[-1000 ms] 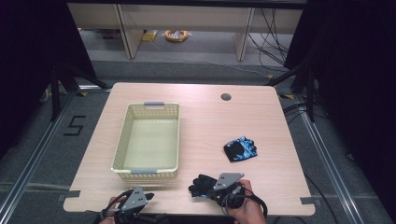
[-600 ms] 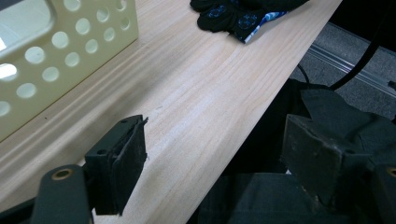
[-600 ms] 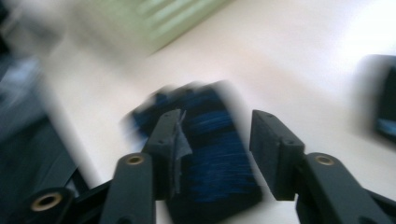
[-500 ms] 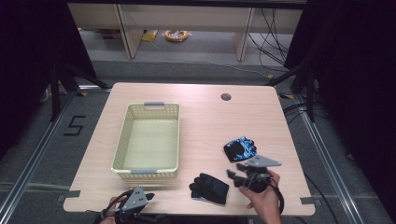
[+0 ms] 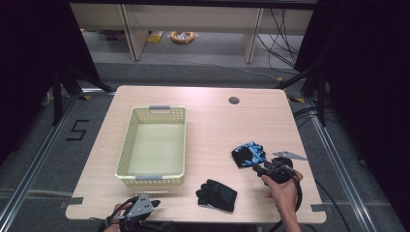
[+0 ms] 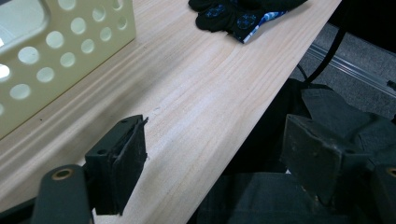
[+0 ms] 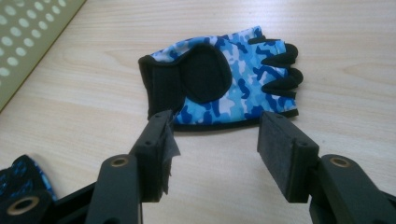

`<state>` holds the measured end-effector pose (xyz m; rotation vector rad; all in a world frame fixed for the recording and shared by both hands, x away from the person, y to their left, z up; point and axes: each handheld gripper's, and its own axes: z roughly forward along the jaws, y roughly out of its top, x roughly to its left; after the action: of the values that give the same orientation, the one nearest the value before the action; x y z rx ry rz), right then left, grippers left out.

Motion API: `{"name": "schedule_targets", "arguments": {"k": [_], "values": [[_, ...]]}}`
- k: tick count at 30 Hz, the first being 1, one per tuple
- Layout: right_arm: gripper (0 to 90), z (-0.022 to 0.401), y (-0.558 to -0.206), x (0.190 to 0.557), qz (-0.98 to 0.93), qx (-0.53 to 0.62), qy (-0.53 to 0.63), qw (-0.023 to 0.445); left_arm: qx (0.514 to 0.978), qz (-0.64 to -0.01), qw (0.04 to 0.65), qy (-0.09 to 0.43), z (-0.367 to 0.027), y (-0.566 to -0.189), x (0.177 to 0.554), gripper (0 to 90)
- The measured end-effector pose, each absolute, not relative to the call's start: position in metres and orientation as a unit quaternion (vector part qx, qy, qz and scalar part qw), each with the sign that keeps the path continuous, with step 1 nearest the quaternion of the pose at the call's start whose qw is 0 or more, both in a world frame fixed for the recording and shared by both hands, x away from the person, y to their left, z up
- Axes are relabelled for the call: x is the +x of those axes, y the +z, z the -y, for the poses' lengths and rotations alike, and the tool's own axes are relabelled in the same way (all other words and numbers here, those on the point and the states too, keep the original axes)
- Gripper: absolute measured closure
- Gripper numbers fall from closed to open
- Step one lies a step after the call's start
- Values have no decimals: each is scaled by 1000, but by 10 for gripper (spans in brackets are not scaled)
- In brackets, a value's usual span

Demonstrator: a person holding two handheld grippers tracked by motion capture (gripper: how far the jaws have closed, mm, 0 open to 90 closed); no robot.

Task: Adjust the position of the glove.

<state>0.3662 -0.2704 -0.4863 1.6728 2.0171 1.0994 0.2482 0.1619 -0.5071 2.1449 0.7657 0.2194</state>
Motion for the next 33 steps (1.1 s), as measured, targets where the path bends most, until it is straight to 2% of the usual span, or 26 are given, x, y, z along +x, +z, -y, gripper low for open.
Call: {"name": "schedule_targets", "arguments": {"k": [5,14,17,18,27,30,33], "values": [[418,268,-492,379,-684,609,372,152,853,-305,415,86,-162,-507,248,218],[399,257,-495,397,-686,621,344,164,852,-313,412,81,-162,-507,248,219],[380,246,-492,399,-664,656,326,147,856,-302,410,88,-163,-507,249,219],[379,249,-496,401,-682,633,328,164,858,-300,407,90,-163,-507,249,219],[395,238,-500,419,-681,649,287,181,853,-310,412,81,-163,-507,248,218],[395,236,-503,424,-697,629,276,205,856,-302,411,92,-163,-507,249,218],[400,236,-502,425,-720,606,264,210,856,-304,409,89,-163,-507,248,218]]}}
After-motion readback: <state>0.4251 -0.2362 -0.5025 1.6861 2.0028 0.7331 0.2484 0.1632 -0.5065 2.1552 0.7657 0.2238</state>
